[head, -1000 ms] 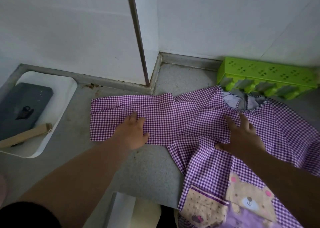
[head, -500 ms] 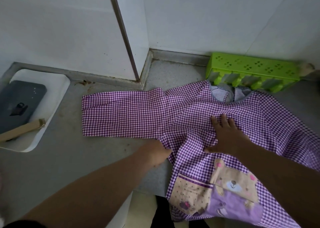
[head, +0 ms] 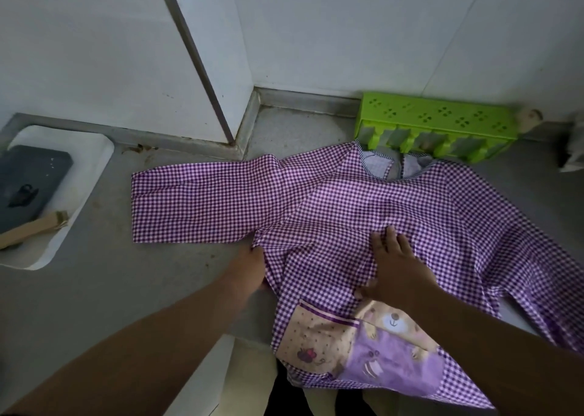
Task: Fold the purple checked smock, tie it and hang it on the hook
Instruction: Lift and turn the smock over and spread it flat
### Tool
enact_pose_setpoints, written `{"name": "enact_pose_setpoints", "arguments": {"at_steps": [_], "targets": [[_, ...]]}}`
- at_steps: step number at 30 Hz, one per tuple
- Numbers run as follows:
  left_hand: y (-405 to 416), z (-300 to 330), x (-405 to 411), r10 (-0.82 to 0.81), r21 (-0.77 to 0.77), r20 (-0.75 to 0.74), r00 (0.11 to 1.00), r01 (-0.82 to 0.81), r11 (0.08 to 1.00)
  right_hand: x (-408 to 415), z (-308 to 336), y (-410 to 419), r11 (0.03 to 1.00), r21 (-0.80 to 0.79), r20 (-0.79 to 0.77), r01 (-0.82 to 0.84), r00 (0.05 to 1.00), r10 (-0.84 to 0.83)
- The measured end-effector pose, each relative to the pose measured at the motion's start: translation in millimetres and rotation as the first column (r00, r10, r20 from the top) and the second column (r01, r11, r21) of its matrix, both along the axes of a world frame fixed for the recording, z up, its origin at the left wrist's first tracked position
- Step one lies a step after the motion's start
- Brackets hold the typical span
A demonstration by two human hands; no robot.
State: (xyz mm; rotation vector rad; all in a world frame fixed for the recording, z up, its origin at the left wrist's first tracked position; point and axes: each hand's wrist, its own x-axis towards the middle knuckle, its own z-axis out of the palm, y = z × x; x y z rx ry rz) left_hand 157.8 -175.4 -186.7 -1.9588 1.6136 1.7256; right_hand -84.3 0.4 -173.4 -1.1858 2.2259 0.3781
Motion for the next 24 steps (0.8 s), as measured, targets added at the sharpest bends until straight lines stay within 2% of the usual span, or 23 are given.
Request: {"name": "enact_pose_setpoints", "arguments": {"at_steps": [2,4,6,7,9,12,17,20,24], "targets": [[4,4,6,0.036,0.158,-0.045,0.998,-0.029,0.987,-5,2,0,1.000,-0.013,0.015,-0.007,1.000,0.007],[17,26,4,-0.146,0.232,-0.084,0.986,0.162,0.959,-7,3,1,1.000,-0.028,0.017,-0.008,1.000,0.009],[26,29,6,-0.352,0.243,-0.117,0.928,0.371,0.896,-9,3,0,0.999,-0.031,0.021,-0.012,1.000,0.013],[30,31,7,-0.379,0.260,-0.137,0.915,0.403,0.878,-10,3,0,1.000,-0.027,0.023,-0.015,1.000,0.016],[34,35,13,-0.303,0.292,-0.184,0.935,0.346,0.892,-11,2,0,0.999,-0.025,0.026,-0.024,0.999,0.025],[38,37,22,-0.339,0.196,-0.083,0.937,0.349,0.916,-14,0,0,0.999,-0.025,0.024,-0.031,0.999,0.032],[41,36,43,-0.324,0.279,-0.055,0.944,0.326,0.903,-18,1,0,0.999,-0.027,0.017,-0.036,0.999,0.036],[46,30,60,-0.361,0.342,-0.099,0.927,0.373,0.863,-19,1,0,0.999,-0.029,0.009,-0.044,0.999,0.044],[54,33,71,-0.201,0.333,-0.183,0.962,0.253,0.908,-21,-3,-1,0.998,-0.031,0.011,-0.060,0.998,0.060]]}}
